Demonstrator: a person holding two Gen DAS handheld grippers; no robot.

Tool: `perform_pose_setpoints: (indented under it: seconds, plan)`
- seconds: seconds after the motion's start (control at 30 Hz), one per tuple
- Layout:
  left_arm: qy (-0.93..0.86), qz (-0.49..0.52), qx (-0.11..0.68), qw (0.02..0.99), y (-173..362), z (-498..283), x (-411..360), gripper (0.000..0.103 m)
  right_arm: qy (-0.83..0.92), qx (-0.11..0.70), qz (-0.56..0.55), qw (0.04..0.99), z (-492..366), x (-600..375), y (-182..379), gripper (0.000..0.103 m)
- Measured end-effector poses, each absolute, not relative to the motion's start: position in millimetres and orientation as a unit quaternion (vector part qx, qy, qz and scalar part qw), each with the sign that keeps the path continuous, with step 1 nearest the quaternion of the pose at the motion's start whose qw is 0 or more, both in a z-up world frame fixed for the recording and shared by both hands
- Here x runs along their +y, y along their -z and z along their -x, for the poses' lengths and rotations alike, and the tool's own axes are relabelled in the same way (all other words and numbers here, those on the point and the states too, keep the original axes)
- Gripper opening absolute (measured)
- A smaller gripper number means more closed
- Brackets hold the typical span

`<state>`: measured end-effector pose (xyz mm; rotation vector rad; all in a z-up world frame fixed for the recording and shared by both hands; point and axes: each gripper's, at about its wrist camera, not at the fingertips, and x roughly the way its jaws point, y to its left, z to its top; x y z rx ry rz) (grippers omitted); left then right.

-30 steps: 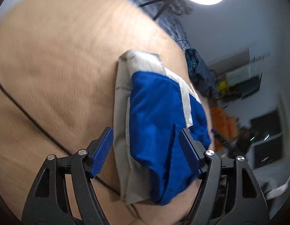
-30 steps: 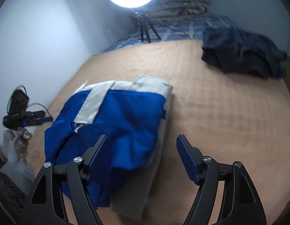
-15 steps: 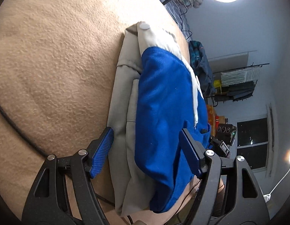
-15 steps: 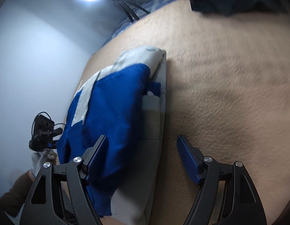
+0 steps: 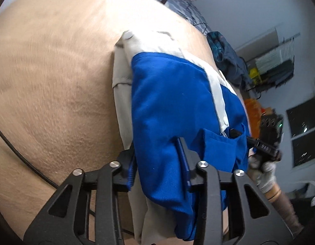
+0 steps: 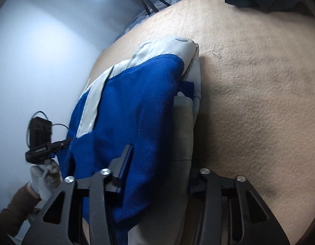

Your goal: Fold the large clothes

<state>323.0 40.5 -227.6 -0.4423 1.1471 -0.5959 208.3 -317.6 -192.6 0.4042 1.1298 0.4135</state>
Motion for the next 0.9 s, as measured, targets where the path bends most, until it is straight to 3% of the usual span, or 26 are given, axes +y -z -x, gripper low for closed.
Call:
perform_pose_setpoints:
  seconds: [0.2,0.6,0.9]
  plan:
    - [0.27,0.16,0.509,0.802,205,-314,27,0.025,-0.162,0.519,-0.111,0.832,-201,-287,165,0.023]
    - [0.29,0.129,0.475,0.821,168,-306,13,0.019,-0.137,0.493,-0.013,0.859,-184,-267,124,0.02]
    - [0.337,0.117,0.443,0.823,144,-321,-45,0.018,-0.099,0.449,0.014,0.888,-183,-302,84,0.02]
